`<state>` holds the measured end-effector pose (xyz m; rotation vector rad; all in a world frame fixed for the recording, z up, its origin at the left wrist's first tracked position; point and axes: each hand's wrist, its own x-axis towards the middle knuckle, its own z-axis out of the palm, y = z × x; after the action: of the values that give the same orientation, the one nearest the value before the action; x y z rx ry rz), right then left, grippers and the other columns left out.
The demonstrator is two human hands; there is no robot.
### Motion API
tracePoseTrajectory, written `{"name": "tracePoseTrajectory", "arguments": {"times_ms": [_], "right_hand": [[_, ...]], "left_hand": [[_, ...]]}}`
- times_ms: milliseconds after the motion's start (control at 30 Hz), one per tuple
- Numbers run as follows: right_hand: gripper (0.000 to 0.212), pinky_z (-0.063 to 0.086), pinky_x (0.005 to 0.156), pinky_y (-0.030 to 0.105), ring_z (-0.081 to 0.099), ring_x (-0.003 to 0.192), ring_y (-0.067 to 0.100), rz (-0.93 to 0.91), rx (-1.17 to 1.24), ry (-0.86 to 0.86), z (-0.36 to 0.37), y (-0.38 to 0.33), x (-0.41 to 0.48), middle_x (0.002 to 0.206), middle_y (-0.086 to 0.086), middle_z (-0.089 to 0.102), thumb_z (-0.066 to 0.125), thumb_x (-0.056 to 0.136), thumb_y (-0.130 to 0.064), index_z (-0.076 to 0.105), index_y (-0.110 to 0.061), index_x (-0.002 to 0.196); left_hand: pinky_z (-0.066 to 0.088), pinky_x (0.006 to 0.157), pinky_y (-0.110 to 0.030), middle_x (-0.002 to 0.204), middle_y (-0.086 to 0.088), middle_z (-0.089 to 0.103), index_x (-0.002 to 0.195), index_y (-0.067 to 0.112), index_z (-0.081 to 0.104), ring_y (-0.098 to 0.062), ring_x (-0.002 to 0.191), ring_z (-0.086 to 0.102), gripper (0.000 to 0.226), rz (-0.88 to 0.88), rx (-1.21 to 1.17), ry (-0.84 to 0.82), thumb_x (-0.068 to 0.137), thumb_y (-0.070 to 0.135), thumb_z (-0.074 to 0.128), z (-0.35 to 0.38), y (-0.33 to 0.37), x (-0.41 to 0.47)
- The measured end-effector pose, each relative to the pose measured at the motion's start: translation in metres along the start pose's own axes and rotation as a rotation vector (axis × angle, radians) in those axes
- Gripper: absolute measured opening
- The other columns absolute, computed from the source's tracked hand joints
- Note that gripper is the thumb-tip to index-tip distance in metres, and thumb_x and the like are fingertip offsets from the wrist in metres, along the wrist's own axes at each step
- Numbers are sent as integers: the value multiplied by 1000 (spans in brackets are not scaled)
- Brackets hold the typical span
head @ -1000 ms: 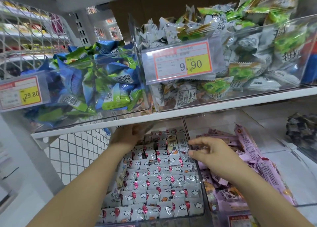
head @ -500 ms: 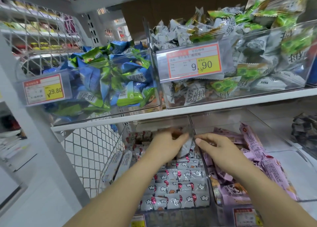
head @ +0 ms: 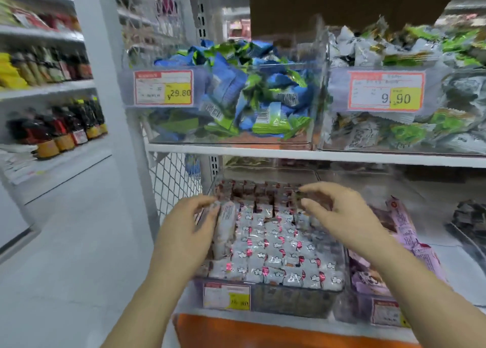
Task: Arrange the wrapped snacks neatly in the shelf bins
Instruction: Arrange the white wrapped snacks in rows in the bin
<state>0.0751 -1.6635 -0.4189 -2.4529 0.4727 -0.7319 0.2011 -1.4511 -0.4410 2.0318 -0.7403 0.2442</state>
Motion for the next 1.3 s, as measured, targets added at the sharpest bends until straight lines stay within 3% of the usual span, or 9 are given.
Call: {"name": "tracePoseTrajectory", "arguments": {"times_ms": [133, 267, 400, 633, 700, 800, 1100, 1200, 1300], "right_hand": [[25, 35, 62, 3, 51, 79, -2, 0, -154, -258, 25, -20, 44, 95, -15, 56, 55, 93, -29, 62, -24, 117], [20, 42, 86, 20, 59, 103, 12, 41, -227, -369, 54, -8, 102, 105, -6, 64, 60, 90, -22, 65, -22, 109], [18, 43, 77, 25, 63, 94, 20, -46, -459, -450, 75, 17, 142, 103, 10, 70, 68, 84, -19, 72, -6, 96], [21, 47, 80, 21, 67, 90, 11, -122, -701, -647, 95, 25, 171, 97, -3, 74, 76, 76, -22, 76, -18, 97], [21, 49, 84, 23, 68, 90, 10, -136, -742, -677, 99, 26, 174, 99, -4, 73, 74, 78, -23, 75, -17, 99], [21, 52, 84, 28, 68, 88, 14, -148, -763, -684, 104, 30, 176, 99, -1, 74, 71, 81, -23, 75, -15, 99], [8, 52, 68, 30, 65, 81, 23, -136, -869, -628, 112, 43, 174, 91, 5, 69, 64, 82, -18, 68, -11, 82], [12, 44, 68, 27, 59, 71, 13, -175, -748, -664, 109, 42, 170, 84, 1, 65, 59, 86, -14, 63, -18, 75], [14, 39, 66, 20, 55, 66, 6, -115, -496, -650, 98, 39, 168, 89, -2, 68, 62, 89, -20, 72, -11, 92]], "left_hand": [[29, 75, 3, 100, 27, 49, 106, 33, 60, 15, 91, 45, 19, -24, -87, -4, 91, 23, 55, -1, -15, 2], [30, 89, -14, 108, 24, 48, 111, 35, 58, 8, 101, 41, 21, -25, -142, -35, 93, 25, 53, 0, -24, 9], [38, 98, -27, 104, 26, 43, 108, 35, 59, 2, 104, 43, 20, -81, -166, -50, 92, 25, 53, 3, -38, 18], [28, 79, -2, 107, 26, 46, 108, 36, 59, 18, 92, 41, 22, -57, -151, -100, 91, 23, 54, 11, -59, 29], [30, 80, -6, 108, 25, 49, 107, 37, 59, 25, 92, 37, 22, -55, -155, -106, 90, 23, 55, 12, -63, 28], [31, 88, -15, 108, 27, 49, 107, 39, 59, 23, 95, 38, 22, -54, -143, -113, 90, 25, 54, 13, -66, 25], [36, 90, -19, 104, 35, 46, 102, 43, 55, 20, 99, 42, 21, -54, -125, -111, 91, 25, 53, 16, -63, 25], [37, 94, -21, 106, 35, 47, 101, 43, 56, 16, 101, 45, 21, -65, -135, -116, 90, 26, 53, 16, -62, 25], [38, 99, -25, 107, 33, 48, 101, 44, 56, 10, 105, 47, 21, -76, -137, -123, 90, 26, 54, 15, -62, 25]]}}
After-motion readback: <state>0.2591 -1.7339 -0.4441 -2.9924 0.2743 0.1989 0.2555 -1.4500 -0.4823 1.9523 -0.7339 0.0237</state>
